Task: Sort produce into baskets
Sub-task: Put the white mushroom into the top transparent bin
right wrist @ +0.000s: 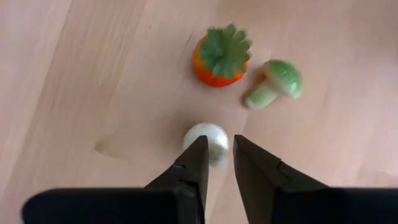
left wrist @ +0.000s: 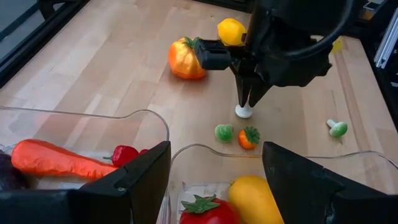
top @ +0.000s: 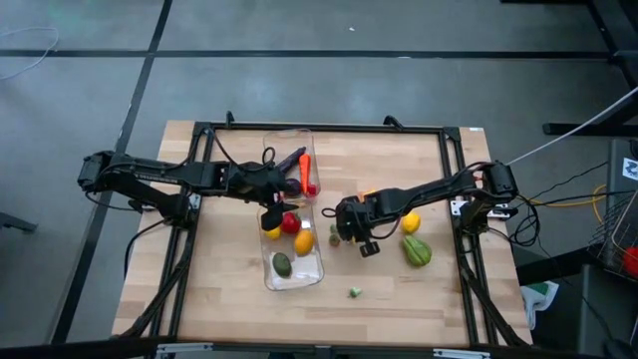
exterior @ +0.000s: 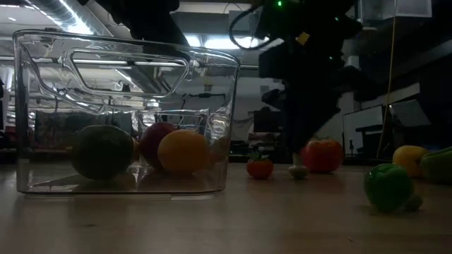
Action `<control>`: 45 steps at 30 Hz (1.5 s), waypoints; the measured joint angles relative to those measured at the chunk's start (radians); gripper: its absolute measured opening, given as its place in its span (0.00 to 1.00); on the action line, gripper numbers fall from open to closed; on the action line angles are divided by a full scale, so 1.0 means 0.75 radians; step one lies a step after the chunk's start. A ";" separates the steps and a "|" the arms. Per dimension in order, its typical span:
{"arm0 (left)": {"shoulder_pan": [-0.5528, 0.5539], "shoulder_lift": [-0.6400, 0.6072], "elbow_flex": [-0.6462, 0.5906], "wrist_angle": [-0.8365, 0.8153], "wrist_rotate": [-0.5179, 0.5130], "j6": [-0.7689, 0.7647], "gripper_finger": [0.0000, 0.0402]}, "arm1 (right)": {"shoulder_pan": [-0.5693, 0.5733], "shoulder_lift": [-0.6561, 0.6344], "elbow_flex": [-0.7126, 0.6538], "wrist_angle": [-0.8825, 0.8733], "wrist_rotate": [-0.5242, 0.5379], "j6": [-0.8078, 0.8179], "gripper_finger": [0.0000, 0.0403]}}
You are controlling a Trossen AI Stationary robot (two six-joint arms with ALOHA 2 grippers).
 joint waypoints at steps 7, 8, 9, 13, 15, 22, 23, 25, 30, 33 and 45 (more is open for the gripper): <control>0.000 0.000 0.000 0.000 0.000 0.000 0.62 | 0.000 -0.002 0.043 -0.039 0.031 -0.012 0.12; 0.000 0.000 0.000 0.000 0.000 0.000 0.62 | 0.000 -0.002 0.043 -0.041 0.031 -0.012 0.12; 0.000 0.000 0.000 0.000 0.000 0.000 0.62 | 0.000 -0.002 0.043 -0.041 0.031 -0.012 0.12; 0.000 0.000 0.000 0.000 0.000 0.001 0.62 | 0.000 -0.002 0.043 -0.041 0.031 -0.011 0.12; 0.000 0.000 0.000 0.000 0.000 0.004 0.62 | 0.000 -0.002 0.043 -0.041 0.030 0.016 0.12; 0.001 0.000 0.000 0.000 0.000 0.003 0.62 | 0.000 -0.002 0.043 -0.049 0.028 0.049 0.18; 0.000 0.000 0.000 0.000 0.000 0.003 0.62 | 0.000 -0.002 0.043 -0.051 0.027 0.050 0.20; 0.000 0.000 0.000 0.000 0.000 0.003 0.62 | 0.000 -0.002 0.043 -0.055 0.027 0.051 0.26; 0.000 0.000 0.000 0.000 0.000 0.003 0.62 | 0.000 -0.002 0.042 -0.074 0.026 0.078 0.38; 0.000 0.000 0.000 0.000 0.000 0.003 0.62 | 0.000 -0.002 0.018 -0.070 0.025 0.085 0.41; 0.000 0.000 0.000 0.000 0.000 -0.001 0.62 | 0.000 -0.002 -0.026 0.008 0.025 0.080 0.42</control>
